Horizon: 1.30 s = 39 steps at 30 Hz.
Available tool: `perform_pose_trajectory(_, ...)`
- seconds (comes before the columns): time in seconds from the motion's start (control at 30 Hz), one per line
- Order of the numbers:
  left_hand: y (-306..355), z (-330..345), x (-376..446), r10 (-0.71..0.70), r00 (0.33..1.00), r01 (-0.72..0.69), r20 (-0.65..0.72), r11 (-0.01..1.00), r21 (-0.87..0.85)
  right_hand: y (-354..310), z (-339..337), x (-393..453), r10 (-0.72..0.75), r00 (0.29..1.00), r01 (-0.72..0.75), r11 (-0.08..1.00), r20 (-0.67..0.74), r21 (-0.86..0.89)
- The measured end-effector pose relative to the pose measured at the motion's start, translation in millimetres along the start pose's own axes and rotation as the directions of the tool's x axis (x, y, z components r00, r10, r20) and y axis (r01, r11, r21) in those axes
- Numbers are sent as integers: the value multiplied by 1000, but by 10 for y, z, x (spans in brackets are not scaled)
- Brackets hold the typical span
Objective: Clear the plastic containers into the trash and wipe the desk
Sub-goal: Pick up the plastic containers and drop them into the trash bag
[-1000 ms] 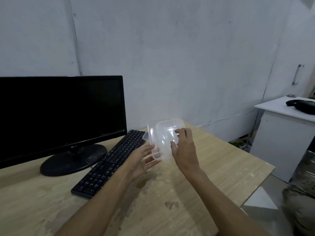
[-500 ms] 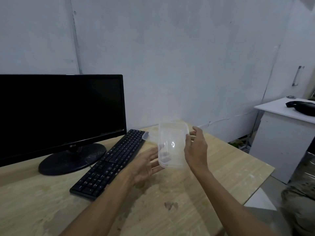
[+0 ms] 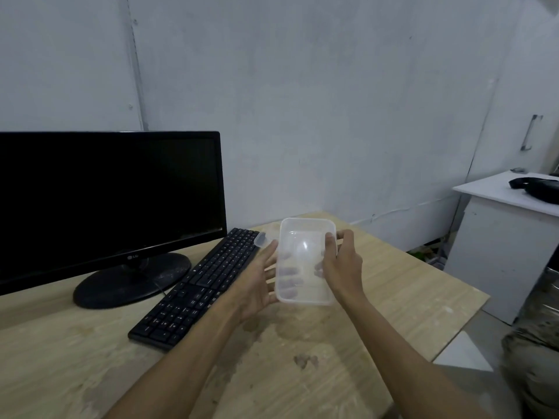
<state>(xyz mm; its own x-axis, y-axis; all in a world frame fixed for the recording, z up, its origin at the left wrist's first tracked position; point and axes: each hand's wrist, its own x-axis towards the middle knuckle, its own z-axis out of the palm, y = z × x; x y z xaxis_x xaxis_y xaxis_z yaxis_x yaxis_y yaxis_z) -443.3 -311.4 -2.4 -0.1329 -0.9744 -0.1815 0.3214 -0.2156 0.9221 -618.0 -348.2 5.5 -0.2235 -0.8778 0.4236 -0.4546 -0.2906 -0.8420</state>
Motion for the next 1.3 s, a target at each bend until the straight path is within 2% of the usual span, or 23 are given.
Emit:
perform_pose_trajectory(0.13, 53, 171, 66, 156, 970, -138, -188, 985, 109, -99, 69, -107, -32, 998, 34, 999, 46, -37)
perform_pose_trajectory(0.23, 86, 247, 80, 284, 924, -231, -254, 948, 219, -209, 97, -165, 9, 997, -9, 1000, 72, 5)
perform_pose_trajectory(0.33, 119, 283, 38, 339, 899, -257, -278, 921, 292, -304, 66, -159, 129, 984, -145, 981, 125, 127)
perform_pose_trajectory(0.57, 152, 282, -34, 430, 824, -241, -368, 855, 460, -373, 64, -160, 166, 971, -197, 963, 170, 184)
perform_pose_trajectory(0.63, 163, 271, -36, 420, 831, -231, -366, 858, 459, -380, 61, -146, 178, 968, -210, 960, 174, 183)
perform_pose_trajectory(0.8, 318, 251, -66, 357, 880, -254, -313, 911, 325, -382, 76, -152, 168, 973, -194, 967, 160, 167)
perform_pose_trajectory(0.9, 427, 253, -83, 399, 873, -302, -282, 895, 329, -406, 96, -141, 192, 971, -217, 959, 144, 184)
perform_pose_trajectory(1.03, 427, 229, -124, 426, 868, -325, -256, 876, 355, -491, 105, -68, 221, 952, -268, 936, 210, 230)
perform_pose_trajectory(1.17, 433, 185, -142, 412, 881, -321, -232, 882, 345, -511, 127, -68, 173, 962, -220, 950, 209, 224)
perform_pose_trajectory(1.3, 472, 179, -179, 448, 884, -395, -135, 869, 300, -503, 138, -94, 160, 965, -210, 945, 206, 250)
